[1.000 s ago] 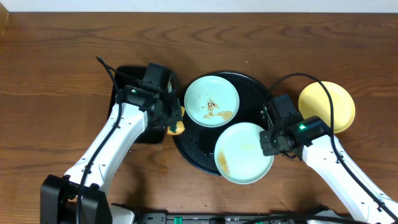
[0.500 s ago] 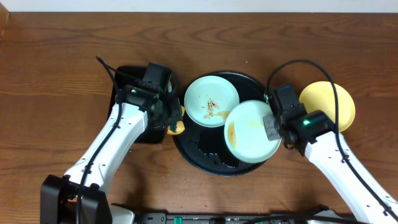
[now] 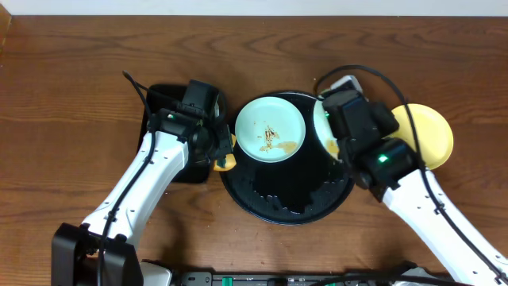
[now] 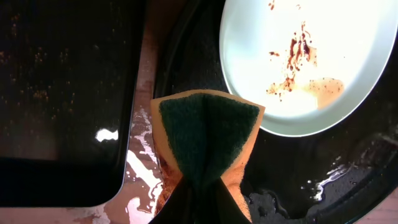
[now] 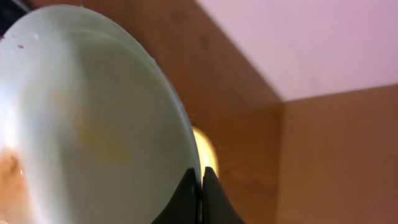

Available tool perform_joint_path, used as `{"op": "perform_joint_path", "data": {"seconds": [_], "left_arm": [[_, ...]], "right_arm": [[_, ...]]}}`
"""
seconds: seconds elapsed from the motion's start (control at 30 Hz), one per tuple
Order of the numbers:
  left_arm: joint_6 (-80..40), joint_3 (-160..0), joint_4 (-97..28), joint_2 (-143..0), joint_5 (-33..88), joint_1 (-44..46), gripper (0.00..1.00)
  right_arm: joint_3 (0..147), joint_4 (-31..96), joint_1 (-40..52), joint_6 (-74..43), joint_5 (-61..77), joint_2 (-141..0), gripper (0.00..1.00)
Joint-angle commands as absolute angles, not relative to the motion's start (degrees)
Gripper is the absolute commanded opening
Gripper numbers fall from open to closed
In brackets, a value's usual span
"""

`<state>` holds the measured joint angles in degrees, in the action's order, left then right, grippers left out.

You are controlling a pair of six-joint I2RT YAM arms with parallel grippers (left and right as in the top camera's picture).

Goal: Clean dirty plates on tray and stack at the side
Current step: 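Lift the light-blue plate with the right gripper toward the yellow plate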

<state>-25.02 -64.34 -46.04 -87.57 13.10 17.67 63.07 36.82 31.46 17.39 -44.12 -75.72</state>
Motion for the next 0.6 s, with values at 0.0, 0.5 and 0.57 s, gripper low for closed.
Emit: {"op": "perform_joint_path", "data": {"seconds": [0.0,0.5,0.57], "left_arm": [[-24.0,-65.5,-46.0,-87.2,12.3,17.4,0.08],[-24.0,-65.5,-46.0,-87.2,12.3,17.4,0.08],[-24.0,-65.5,-46.0,-87.2,12.3,17.4,0.08]], "right_arm": [[64.5,34.3,35.1,25.0,-51.5,-75.3,0.01],[64.4,29.7,35.9,24.6,-60.0,-75.3,0.01],[64.4,29.0,35.7,22.7,-59.9,-75.3,0.01]]}}
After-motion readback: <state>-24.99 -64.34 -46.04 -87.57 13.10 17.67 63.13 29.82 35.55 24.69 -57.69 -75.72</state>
